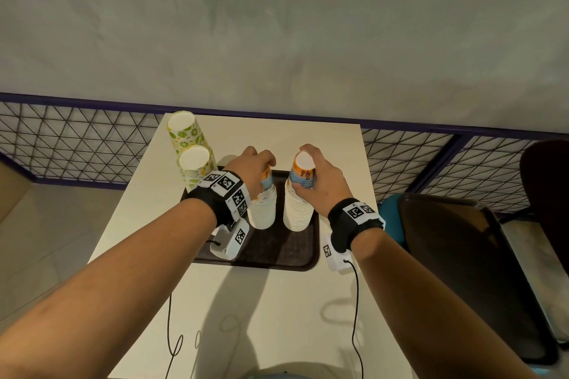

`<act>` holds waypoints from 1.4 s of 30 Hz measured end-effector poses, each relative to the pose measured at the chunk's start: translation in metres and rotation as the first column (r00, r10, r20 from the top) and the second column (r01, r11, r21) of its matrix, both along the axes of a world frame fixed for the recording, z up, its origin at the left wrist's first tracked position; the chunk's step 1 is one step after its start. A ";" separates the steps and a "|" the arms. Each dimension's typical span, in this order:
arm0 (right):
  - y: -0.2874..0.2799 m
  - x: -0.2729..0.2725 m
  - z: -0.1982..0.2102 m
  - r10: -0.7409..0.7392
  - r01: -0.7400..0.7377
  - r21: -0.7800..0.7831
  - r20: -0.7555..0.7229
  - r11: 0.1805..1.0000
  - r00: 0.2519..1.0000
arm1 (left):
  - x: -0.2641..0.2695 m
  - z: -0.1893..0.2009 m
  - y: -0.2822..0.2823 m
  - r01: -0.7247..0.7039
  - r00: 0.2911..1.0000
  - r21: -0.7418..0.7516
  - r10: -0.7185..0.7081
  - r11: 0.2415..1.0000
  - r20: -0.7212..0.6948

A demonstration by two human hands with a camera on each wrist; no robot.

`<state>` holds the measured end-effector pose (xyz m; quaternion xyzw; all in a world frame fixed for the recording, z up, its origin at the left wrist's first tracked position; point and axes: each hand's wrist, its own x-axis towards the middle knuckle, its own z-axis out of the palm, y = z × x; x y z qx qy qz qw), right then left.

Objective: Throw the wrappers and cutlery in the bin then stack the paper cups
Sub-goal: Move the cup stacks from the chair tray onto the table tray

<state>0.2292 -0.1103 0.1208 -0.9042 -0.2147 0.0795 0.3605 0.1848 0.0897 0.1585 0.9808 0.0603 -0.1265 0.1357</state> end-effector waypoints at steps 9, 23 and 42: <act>-0.004 -0.001 0.019 -0.013 0.012 0.021 0.044 1.000 0.999 | -0.022 0.031 0.001 -0.039 0.999 -0.036 0.038 0.999 -0.016; 0.101 -0.065 0.106 0.232 -0.245 -0.025 0.430 0.969 0.872 | -0.021 0.137 0.144 -0.243 0.922 0.027 0.222 0.970 0.317; 0.182 -0.050 0.071 0.425 -0.364 -0.368 0.100 0.856 0.900 | 0.002 0.034 0.184 -0.130 0.976 0.003 0.128 0.991 0.178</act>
